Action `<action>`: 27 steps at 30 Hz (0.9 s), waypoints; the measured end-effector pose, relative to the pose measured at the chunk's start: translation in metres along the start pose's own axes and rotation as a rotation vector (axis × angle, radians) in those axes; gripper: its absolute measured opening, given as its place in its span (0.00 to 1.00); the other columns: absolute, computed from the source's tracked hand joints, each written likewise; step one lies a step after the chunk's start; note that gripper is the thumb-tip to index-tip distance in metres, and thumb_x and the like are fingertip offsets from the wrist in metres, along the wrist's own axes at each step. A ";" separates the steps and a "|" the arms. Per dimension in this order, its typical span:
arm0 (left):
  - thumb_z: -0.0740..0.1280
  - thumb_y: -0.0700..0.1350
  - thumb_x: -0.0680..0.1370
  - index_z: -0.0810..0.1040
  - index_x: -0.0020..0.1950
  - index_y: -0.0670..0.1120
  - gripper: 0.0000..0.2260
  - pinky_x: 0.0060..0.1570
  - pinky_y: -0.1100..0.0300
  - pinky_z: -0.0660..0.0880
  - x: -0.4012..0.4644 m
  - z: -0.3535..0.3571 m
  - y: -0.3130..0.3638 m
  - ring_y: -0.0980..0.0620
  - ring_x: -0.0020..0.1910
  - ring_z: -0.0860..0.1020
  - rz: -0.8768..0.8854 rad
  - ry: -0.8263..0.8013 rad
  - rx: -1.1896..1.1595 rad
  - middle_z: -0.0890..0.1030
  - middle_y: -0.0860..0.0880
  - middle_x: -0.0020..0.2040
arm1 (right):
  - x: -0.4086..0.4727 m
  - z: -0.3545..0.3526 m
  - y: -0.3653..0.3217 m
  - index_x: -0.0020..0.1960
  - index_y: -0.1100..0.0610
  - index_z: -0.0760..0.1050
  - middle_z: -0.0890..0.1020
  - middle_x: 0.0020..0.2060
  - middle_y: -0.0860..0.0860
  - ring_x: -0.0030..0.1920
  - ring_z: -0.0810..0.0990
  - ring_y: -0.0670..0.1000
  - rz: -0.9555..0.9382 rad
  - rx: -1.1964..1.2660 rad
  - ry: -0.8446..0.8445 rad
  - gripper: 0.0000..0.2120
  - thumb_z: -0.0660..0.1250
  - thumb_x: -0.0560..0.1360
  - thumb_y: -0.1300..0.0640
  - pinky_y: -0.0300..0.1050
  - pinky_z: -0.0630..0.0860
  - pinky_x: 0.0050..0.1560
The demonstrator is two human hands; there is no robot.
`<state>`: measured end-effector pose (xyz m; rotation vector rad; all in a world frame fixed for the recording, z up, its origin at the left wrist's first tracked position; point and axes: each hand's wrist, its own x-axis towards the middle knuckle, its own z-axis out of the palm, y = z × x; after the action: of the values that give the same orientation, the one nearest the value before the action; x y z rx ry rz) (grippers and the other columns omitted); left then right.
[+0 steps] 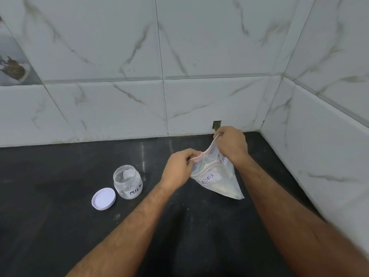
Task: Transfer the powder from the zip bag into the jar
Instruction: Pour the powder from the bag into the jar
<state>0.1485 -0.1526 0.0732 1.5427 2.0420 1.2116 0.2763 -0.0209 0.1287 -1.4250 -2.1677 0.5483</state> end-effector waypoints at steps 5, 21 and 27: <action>0.57 0.42 0.79 0.77 0.59 0.50 0.13 0.47 0.61 0.74 -0.016 0.009 0.007 0.58 0.48 0.77 0.010 0.024 0.092 0.81 0.56 0.54 | -0.003 0.022 -0.005 0.44 0.56 0.81 0.84 0.44 0.52 0.44 0.80 0.53 0.044 0.125 0.091 0.13 0.58 0.76 0.63 0.45 0.76 0.45; 0.73 0.61 0.69 0.74 0.39 0.50 0.16 0.32 0.59 0.70 -0.007 -0.005 0.003 0.55 0.32 0.75 -0.238 -0.069 0.222 0.78 0.54 0.33 | 0.002 0.013 -0.009 0.37 0.50 0.79 0.85 0.40 0.52 0.37 0.81 0.51 -0.158 -0.022 -0.241 0.15 0.58 0.77 0.61 0.47 0.80 0.40; 0.70 0.49 0.74 0.80 0.36 0.49 0.08 0.49 0.53 0.73 0.024 -0.020 0.003 0.50 0.39 0.79 -0.224 -0.021 0.266 0.82 0.53 0.35 | 0.007 -0.013 -0.002 0.43 0.55 0.84 0.82 0.34 0.51 0.34 0.80 0.53 -0.078 0.158 -0.395 0.13 0.60 0.73 0.63 0.43 0.77 0.25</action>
<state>0.1280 -0.1396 0.0925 1.3775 2.3641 0.8672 0.2798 -0.0141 0.1416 -1.2202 -2.4015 1.0189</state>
